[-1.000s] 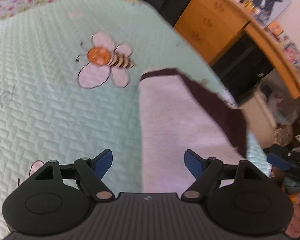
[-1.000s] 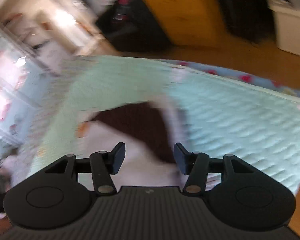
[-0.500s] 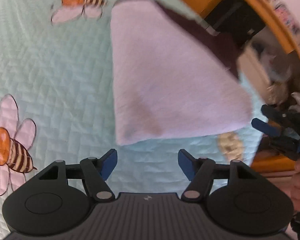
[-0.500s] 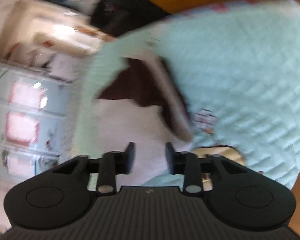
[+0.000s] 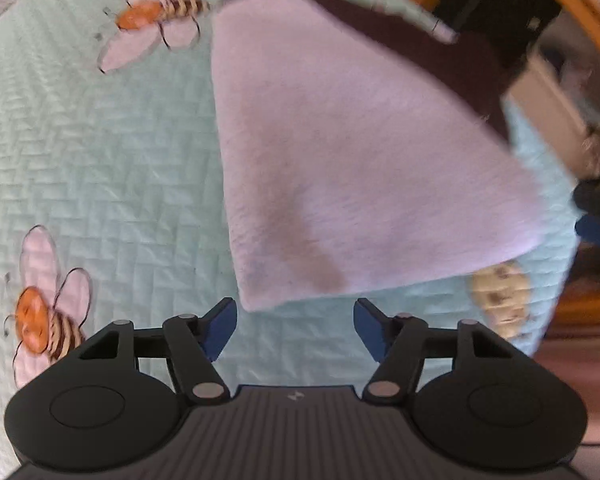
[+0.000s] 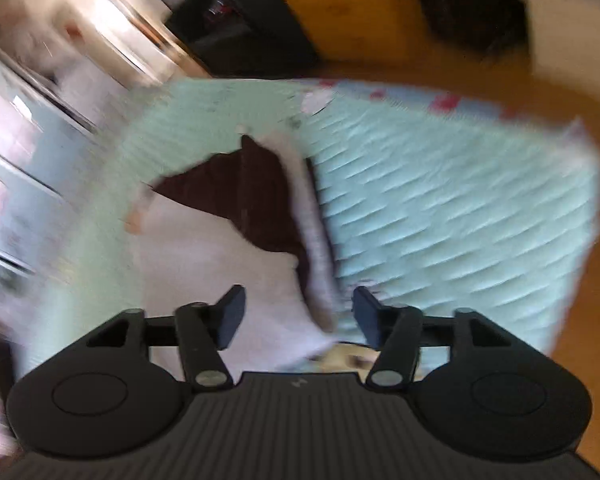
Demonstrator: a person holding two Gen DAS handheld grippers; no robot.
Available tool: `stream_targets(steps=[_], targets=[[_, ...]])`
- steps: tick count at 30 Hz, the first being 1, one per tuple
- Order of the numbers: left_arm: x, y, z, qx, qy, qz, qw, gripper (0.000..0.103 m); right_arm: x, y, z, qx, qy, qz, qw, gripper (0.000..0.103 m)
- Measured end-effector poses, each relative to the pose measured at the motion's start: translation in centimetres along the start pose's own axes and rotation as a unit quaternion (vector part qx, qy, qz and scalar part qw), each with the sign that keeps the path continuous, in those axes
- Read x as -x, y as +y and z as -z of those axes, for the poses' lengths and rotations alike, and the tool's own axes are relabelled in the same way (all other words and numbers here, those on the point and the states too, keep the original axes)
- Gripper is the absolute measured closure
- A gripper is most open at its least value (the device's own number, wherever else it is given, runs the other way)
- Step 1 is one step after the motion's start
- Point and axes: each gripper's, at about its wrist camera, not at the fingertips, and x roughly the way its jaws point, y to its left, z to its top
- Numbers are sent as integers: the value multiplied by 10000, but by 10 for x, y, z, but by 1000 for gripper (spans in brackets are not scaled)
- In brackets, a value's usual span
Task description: Fold clothes
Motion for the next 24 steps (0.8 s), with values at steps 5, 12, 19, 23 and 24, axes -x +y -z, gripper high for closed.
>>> stream_targets(steps=[5, 12, 19, 23, 24], targets=[[84, -29, -21, -354, -612, -533, 9961, 31, 53, 69, -19, 478, -231, 588, 9969, 32], [174, -45, -28, -489, -1324, -863, 9862, 25, 110, 133, -23, 815, -529, 1096, 9892, 19], [191, -50, -23, -520, -1316, -816, 9866, 25, 146, 151, -14, 959, -717, 1157, 9860, 19], [197, -58, -19, -603, -1344, -789, 9859, 25, 161, 156, -14, 1071, -794, 1161, 9843, 19], [198, -59, -19, -612, -1340, -799, 9859, 25, 162, 156, -14, 1068, -794, 1157, 9843, 19]])
